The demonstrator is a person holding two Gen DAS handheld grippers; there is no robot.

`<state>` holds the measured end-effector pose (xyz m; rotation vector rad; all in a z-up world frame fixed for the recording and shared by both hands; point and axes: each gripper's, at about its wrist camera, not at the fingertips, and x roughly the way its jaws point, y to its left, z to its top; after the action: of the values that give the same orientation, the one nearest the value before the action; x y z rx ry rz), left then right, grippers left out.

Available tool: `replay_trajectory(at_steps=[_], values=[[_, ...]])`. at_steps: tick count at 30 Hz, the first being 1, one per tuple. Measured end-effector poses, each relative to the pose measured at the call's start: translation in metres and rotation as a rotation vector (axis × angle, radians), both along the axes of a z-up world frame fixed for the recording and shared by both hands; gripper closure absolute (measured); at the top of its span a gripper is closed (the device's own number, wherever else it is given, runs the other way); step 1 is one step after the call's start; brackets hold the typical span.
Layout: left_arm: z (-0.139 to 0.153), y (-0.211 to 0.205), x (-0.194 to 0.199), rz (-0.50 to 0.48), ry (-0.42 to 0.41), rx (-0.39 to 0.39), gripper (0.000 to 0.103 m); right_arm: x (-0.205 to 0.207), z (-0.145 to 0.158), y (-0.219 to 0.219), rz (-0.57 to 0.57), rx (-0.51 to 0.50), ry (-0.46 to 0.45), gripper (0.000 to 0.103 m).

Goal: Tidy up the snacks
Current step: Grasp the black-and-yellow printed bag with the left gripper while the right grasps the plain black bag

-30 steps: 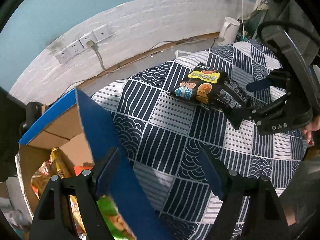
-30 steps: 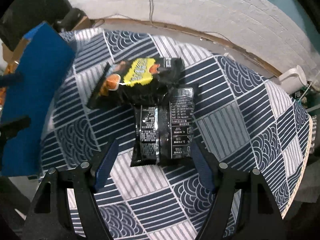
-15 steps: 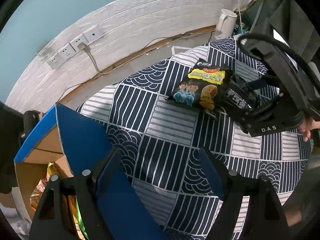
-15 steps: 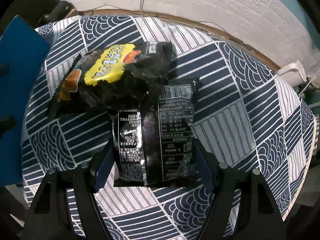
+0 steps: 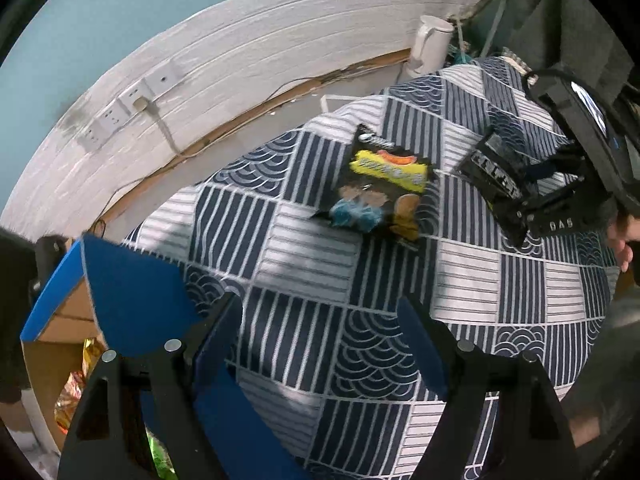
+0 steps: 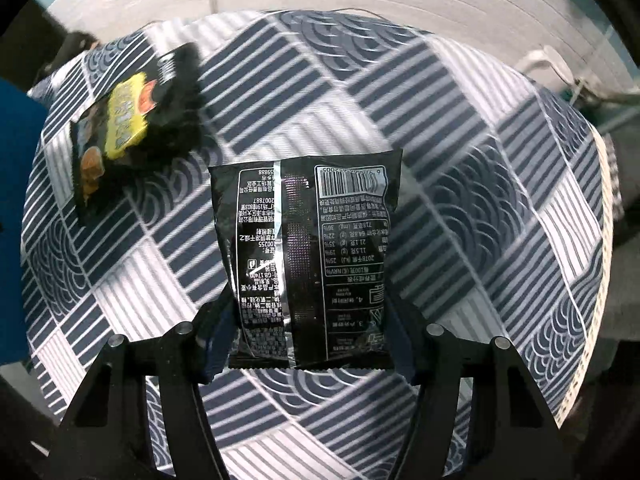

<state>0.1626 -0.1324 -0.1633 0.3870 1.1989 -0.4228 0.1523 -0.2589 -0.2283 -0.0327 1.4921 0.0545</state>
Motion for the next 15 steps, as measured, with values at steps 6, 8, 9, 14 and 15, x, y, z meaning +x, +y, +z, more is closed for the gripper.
replay_trajectory(at_steps=[6,8,9,14,15], values=[[0.001,-0.028,0.008,-0.072,0.028,-0.02,0.021,-0.007,0.017,-0.032,-0.032,0.039,-0.055,0.038],[0.0,-0.035,0.014,-0.075,0.029,-0.019,0.017,-0.007,0.022,-0.04,-0.038,0.044,-0.07,0.038],[-0.001,-0.041,0.019,-0.077,0.027,-0.025,0.015,-0.007,0.024,-0.044,-0.038,0.045,-0.074,0.038],[-0.012,-0.059,0.037,-0.098,0.05,-0.029,0.015,-0.015,0.031,-0.054,-0.049,0.031,-0.098,0.038],[-0.017,-0.064,0.041,-0.109,0.053,-0.018,0.015,-0.017,0.032,-0.058,-0.059,0.035,-0.102,0.038]])
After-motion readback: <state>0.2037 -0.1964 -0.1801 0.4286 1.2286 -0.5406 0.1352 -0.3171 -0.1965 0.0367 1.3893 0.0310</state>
